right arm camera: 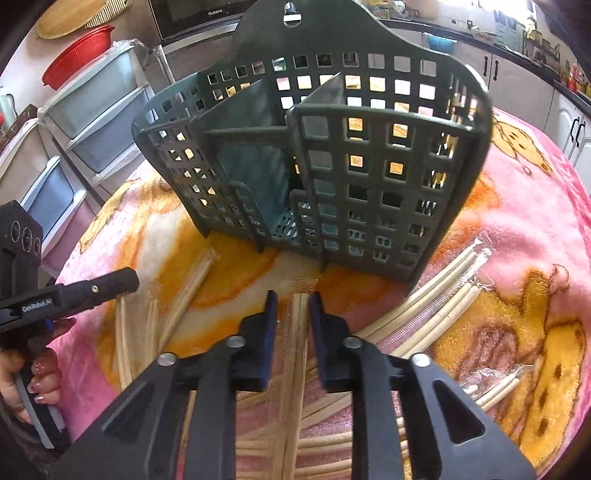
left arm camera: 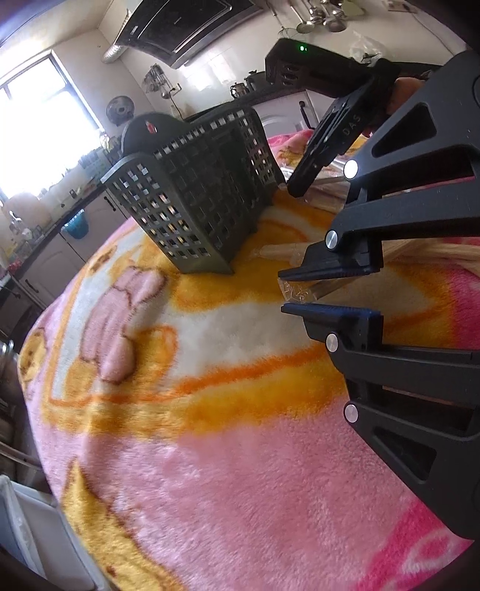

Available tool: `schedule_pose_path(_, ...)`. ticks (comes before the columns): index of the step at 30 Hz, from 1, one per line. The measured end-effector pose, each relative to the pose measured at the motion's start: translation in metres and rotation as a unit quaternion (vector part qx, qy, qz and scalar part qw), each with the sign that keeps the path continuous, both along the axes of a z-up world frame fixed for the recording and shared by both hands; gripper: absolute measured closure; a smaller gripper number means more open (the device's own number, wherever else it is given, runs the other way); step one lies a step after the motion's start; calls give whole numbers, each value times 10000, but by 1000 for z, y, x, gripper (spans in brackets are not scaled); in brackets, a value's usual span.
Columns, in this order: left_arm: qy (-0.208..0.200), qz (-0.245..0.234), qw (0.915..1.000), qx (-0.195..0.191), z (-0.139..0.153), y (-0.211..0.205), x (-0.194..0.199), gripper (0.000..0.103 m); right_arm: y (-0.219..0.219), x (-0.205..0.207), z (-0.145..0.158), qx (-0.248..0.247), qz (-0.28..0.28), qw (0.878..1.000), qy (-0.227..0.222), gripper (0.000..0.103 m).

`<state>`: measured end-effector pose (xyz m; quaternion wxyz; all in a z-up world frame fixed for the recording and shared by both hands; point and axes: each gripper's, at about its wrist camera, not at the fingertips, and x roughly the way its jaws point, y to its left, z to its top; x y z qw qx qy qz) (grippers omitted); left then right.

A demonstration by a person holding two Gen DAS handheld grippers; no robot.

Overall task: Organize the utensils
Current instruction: 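Close the left tool on a chopstick pair and lift while the right tool does likewise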

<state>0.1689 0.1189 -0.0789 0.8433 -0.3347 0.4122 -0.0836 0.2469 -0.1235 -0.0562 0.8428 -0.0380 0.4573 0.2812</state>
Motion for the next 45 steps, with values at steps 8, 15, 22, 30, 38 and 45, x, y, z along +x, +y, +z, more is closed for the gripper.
schedule_pose_path(8, -514, 143, 9980, 344, 41, 1, -5, 96, -17, -9, 23, 327, 48, 9991, -253, 93)
schedule_pose_path(15, -831, 177, 9950, 528, 71, 0, 3, 97, -27, -24, 60, 607, 118, 9948, -809, 96)
schedule_pose_path(22, -1232, 19, 9901, 674, 105, -11, 5, 97, -40, -40, 102, 905, 148, 9857, -1411, 97)
schedule_pose_path(30, -1626, -300, 9837, 702, 135, -35, 8, 97, -54, -54, 134, 1222, 88, 9750, -1856, 97)
schedule_pose_path(38, -2036, -667, 9743, 690, 165, -59, 12, 98, -64, -66, 159, 1444, -8, 9613, -2345, 97)
schedule_pose_path(45, -2395, -830, 9652, 648, 193, -73, 17, 98, -71, -66, 180, 1660, -77, 9485, -2696, 97)
